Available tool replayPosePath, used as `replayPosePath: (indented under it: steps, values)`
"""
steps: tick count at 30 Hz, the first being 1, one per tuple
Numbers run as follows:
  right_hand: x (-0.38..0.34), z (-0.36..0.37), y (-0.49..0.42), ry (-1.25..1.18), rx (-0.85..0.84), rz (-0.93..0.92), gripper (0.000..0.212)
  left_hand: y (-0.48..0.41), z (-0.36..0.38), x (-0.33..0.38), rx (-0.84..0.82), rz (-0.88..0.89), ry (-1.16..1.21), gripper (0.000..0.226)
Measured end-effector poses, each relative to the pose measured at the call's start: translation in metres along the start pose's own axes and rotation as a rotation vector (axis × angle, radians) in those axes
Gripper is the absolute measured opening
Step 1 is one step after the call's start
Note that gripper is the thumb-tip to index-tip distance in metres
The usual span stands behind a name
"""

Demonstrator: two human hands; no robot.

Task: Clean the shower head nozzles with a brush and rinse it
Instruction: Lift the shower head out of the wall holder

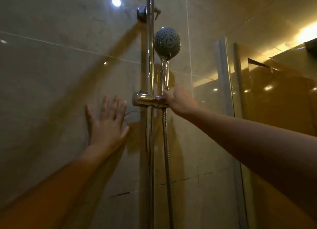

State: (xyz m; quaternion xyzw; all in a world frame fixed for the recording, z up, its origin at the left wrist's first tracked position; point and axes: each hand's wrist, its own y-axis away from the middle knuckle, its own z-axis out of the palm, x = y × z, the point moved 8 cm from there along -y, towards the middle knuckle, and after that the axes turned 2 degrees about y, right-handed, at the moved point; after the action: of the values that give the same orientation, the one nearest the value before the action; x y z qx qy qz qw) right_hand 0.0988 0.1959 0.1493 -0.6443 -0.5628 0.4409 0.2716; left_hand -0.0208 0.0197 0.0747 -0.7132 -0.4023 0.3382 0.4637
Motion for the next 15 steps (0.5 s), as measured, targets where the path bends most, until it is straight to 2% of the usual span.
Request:
replayPosePath:
  steps: [4,7,13,15]
  values:
    - [0.003,0.025,-0.019,-0.337,0.024,0.126,0.045,0.002,-0.003,0.001,0.129,0.031,-0.038,0.072]
    - [0.011,0.046,-0.024,-0.624,0.041,0.215,0.044,0.002,-0.006,0.001,0.144,0.020,-0.062,0.071]
    - [0.015,0.043,-0.032,-0.692,0.164,0.281,0.013,0.003,-0.006,0.002,0.132,0.012,-0.090,0.074]
    - [0.015,0.039,-0.034,-0.680,0.178,0.266,0.009,0.005,-0.006,0.001,0.130,0.015,-0.087,0.074]
